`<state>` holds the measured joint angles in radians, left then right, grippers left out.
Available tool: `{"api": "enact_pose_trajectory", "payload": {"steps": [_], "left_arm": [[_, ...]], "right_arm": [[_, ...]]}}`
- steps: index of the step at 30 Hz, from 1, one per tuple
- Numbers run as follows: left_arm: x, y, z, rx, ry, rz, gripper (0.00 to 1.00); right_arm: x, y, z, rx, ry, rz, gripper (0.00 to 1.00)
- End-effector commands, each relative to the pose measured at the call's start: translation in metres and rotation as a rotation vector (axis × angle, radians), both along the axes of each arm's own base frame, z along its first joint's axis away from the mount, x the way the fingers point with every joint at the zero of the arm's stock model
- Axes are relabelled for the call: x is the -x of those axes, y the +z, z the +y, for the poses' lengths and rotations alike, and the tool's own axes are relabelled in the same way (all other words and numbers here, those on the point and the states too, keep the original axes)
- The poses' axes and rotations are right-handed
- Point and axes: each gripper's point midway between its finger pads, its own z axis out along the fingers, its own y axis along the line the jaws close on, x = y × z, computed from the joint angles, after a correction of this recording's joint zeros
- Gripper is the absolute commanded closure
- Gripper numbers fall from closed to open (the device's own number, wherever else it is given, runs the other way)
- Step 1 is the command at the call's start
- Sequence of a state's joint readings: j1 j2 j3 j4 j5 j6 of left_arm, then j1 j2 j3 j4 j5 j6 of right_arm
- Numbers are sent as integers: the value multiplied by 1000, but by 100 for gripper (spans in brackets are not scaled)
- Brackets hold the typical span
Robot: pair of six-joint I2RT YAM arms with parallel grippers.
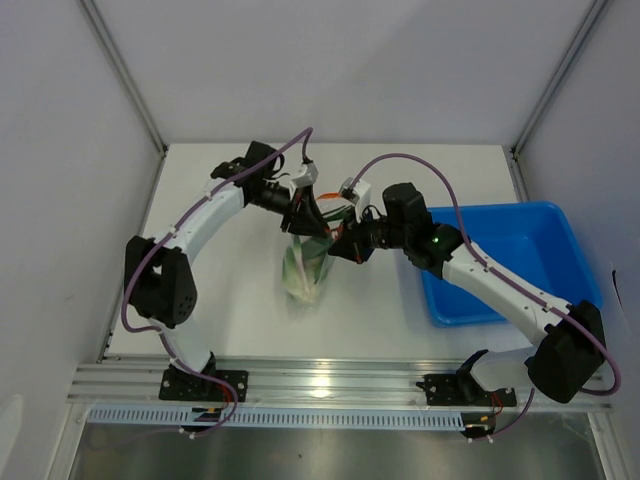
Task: Place the food in the zip-top bag and seal the zipper
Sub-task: Pick up the zipper food storage bag at the center of the board.
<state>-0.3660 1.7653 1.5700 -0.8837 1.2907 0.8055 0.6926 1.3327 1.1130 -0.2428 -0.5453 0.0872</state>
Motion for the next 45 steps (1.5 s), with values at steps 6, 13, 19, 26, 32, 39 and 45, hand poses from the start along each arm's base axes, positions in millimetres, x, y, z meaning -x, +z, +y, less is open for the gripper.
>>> {"api": "enact_pose_trajectory", "payload": {"steps": [6, 13, 19, 26, 32, 39, 45], "left_arm": [[-3, -2, 12, -70, 182, -115, 100], [-13, 22, 30, -70, 598, -124, 99], [12, 35, 49, -52, 886, -14, 99], [69, 37, 40, 5, 902, 34, 100], [88, 48, 40, 37, 872, 8, 99], [96, 48, 41, 35, 831, -11, 99], [99, 47, 42, 23, 819, -8, 100]], "right_arm": [[-11, 18, 2, -27, -6, -58, 100], [-16, 7, -4, 5, -87, -8, 80], [-6, -2, -11, -29, -124, 13, 44], [9, -1, -17, -141, -81, -140, 8], [12, 6, 1, -188, 46, -198, 6], [0, 11, 15, -189, 185, -219, 7], [-8, 19, 22, -212, 247, -202, 3]]}}
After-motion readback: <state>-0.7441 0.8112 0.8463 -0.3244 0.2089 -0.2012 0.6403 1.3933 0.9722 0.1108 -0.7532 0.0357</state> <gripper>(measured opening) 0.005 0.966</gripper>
